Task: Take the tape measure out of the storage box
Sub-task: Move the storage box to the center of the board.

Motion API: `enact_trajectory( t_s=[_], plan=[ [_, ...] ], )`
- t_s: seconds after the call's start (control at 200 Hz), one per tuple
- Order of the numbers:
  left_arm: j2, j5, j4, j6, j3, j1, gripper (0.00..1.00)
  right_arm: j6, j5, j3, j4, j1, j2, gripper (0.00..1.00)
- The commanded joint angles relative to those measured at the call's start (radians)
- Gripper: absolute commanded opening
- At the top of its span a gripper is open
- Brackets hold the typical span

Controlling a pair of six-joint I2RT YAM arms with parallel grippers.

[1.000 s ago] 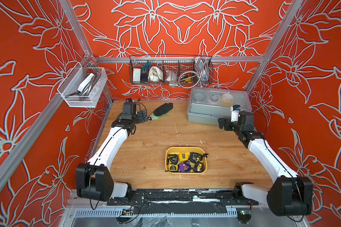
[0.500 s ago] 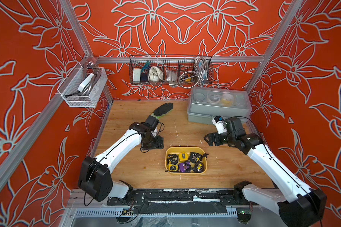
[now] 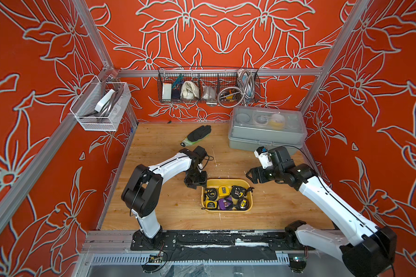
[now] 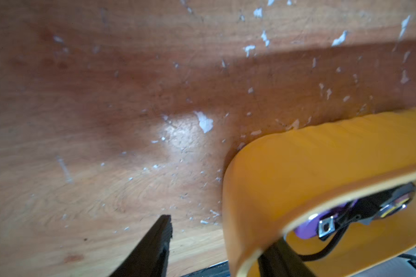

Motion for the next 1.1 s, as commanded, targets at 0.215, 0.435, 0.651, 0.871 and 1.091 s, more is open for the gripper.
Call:
enact_trajectory(
  t_s=[0.215,0.435,0.651,0.871,1.091],
  plan=[
    [0.036,-0.092,0.008,-0.026,0.041,0.010,0.20,0.028,0.003,-0.040,-0.001,0.010,-0.016,0.85],
    [-0.037,-0.085,0.065,-0.086,-0.056,0.112,0.13,0.031,0.006,-0.055,0.000,0.010,-0.022,0.85],
    [-0.060,-0.076,0.081,-0.028,-0.045,0.142,0.37,0.041,-0.022,-0.065,0.029,0.010,-0.013,0.85],
    [0.046,-0.146,-0.002,0.122,0.116,0.142,0.50,0.035,-0.045,-0.062,0.040,0.011,-0.004,0.85],
    [-0.080,-0.189,-0.110,0.142,0.164,0.100,0.81,0.024,-0.021,-0.071,0.016,0.014,-0.055,0.86]
  ],
)
